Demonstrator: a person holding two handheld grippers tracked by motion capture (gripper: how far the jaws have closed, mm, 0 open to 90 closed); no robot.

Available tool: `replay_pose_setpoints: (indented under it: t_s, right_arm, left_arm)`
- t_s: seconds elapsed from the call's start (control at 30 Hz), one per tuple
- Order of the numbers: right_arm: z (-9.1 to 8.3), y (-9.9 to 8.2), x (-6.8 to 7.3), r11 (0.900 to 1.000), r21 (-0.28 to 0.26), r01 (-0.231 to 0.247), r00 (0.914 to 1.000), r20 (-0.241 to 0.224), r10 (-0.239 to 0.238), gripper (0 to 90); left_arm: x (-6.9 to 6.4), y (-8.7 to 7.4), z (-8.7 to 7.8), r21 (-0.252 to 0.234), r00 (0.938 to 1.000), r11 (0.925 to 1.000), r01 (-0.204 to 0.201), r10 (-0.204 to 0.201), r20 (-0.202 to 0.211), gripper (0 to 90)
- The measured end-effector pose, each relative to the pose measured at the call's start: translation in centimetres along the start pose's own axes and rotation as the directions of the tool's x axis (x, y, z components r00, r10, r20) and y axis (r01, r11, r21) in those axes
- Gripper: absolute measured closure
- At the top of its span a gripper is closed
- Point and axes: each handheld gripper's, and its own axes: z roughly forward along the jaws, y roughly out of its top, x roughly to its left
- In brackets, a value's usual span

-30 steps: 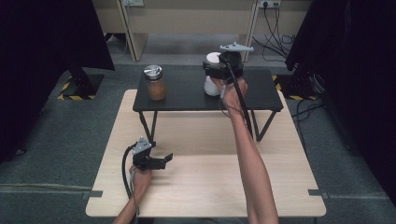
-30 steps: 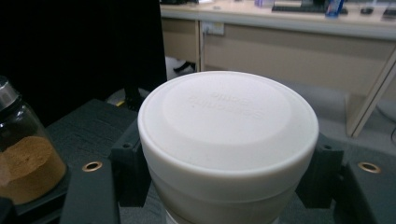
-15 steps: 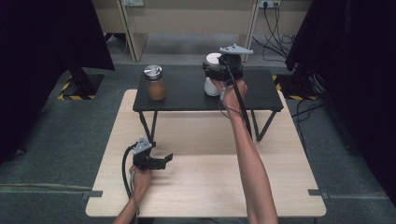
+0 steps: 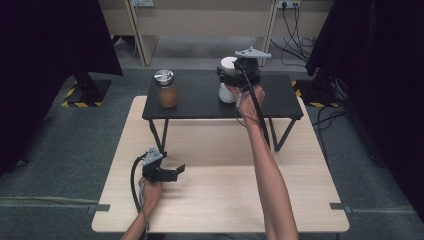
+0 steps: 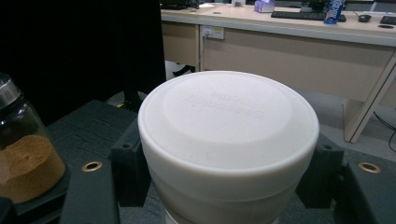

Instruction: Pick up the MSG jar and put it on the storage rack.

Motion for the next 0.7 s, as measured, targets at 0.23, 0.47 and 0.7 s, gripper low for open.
replay_pose_setpoints:
  t_s: [0.23,0.47,0.7]
  right_arm:
    - [-0.02,0.03,-0.01,1.0000,0.001,0.003,1.0000,-0.001,-0.003,34.1]
    - [-0.08,0.18,-0.07,0.9998,0.008,0.017,0.9998,-0.008,-0.017,33.6]
    - [-0.23,0.74,-0.30,0.9999,0.016,-0.005,1.0000,-0.002,0.005,0.2]
  left_arm:
    - [0.01,0.00,0.00,0.000,1.0000,1.0000,0.001,-0.001,0.000,0.5]
    - [0.00,-0.01,0.01,0.000,1.0000,1.0000,0.002,-0.002,0.000,0.5]
    - [-0.01,0.01,0.01,0.000,1.0000,1.0000,0.001,-0.001,-0.001,0.5]
